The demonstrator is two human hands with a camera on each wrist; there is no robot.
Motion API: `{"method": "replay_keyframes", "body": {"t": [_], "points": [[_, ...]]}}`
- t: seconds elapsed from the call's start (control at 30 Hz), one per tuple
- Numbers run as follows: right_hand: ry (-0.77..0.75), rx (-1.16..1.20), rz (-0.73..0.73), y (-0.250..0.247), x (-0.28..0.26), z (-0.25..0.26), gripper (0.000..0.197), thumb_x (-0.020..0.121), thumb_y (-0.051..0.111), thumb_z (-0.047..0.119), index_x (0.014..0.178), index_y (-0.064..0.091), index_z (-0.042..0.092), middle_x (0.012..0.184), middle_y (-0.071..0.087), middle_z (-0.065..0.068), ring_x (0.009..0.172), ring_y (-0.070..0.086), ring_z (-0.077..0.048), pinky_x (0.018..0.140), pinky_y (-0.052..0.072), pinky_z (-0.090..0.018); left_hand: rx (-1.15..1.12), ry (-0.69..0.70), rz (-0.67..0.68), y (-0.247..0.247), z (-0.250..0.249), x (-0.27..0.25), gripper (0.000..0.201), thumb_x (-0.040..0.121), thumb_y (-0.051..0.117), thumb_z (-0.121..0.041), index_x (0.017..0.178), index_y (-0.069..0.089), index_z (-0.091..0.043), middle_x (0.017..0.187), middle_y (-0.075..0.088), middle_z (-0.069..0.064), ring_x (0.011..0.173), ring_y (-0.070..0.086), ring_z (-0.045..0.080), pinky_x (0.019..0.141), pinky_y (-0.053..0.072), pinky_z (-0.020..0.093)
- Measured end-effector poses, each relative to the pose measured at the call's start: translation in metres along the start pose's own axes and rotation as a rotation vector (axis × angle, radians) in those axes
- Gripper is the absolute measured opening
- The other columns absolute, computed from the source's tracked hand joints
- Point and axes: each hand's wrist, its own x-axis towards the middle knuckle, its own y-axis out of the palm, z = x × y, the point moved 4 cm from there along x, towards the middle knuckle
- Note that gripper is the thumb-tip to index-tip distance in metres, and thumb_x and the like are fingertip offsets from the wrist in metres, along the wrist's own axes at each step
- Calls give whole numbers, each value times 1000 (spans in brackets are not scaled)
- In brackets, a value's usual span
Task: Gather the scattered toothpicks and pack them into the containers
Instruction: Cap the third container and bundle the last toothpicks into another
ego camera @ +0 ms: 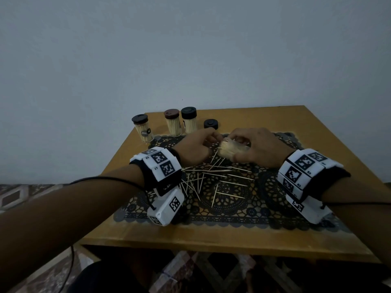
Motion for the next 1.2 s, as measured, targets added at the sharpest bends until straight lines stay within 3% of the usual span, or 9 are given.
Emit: {"method": "replay_keyframes", "body": {"t": [0.17, 0.3, 0.5, 0.7, 0.83, 0.9, 1.0, 1.1, 1.2], "points": [[101, -58, -106, -6, 2, -11, 43, 76, 79, 33, 113, 64, 15, 101, 68, -6, 82, 60, -22, 64, 45, -30, 512, -185, 240, 3, 20, 9, 54, 97, 50, -20, 147, 32, -14, 147, 41, 9, 131, 42, 28, 104, 37, 34], [170, -103, -161, -9, 3, -15, 41, 78, 76, 31, 113, 61, 15, 101, 67, -7, 79, 55, -20, 65, 37, -27, 540, -145, 419, 26, 12, 11, 57, 99, 47, -22, 151, 24, -19, 153, 32, 7, 136, 37, 26, 109, 34, 36], [181, -100, -171, -11, 1, -12, 40, 78, 76, 29, 111, 61, 13, 100, 68, -9, 80, 57, -22, 66, 43, -30, 535, 185, 338, 46, -13, 6, 39, 92, 60, -20, 131, 57, -19, 133, 58, 1, 121, 52, 19, 102, 41, 33], [174, -104, -169, -11, 0, -9, 39, 79, 76, 30, 111, 61, 12, 102, 68, -9, 82, 57, -21, 65, 40, -29, 484, 321, 263, 42, -19, 0, 16, 84, 70, -9, 99, 74, -12, 104, 72, 2, 95, 65, 15, 88, 50, 31], [167, -100, -176, -11, 0, -8, 38, 79, 76, 31, 109, 62, 12, 101, 68, -9, 83, 58, -22, 65, 40, -28, 440, 339, 273, 38, -18, -5, 11, 81, 71, -6, 92, 75, -9, 96, 73, 2, 85, 65, 11, 79, 49, 21], [167, -97, -176, -12, 0, -8, 38, 79, 77, 31, 108, 62, 12, 101, 68, -9, 82, 58, -22, 65, 41, -29, 401, 279, 277, 34, -22, -8, 21, 83, 72, -14, 103, 71, -12, 106, 69, 0, 94, 62, 10, 85, 48, 23], [171, -92, -182, -13, 0, -7, 39, 79, 77, 31, 109, 62, 12, 101, 68, -8, 81, 55, -19, 65, 39, -28, 406, 155, 461, 32, -23, -15, 65, 79, 76, -33, 136, 47, -26, 139, 46, -4, 123, 43, 10, 99, 33, 21], [169, -95, -173, -13, 0, -7, 40, 79, 77, 32, 110, 62, 12, 103, 68, -8, 82, 54, -17, 67, 38, -27, 513, 166, 629, 34, -23, -19, 88, 75, 80, -22, 148, 31, -26, 148, 38, -3, 131, 36, 12, 99, 23, 14], [170, -96, -163, -13, 0, -6, 41, 79, 77, 33, 111, 62, 12, 105, 68, -9, 84, 55, -17, 68, 38, -27, 669, 228, 627, 37, -21, -19, 90, 75, 76, -11, 149, 28, -25, 148, 37, 1, 133, 34, 17, 101, 23, 17]]}}
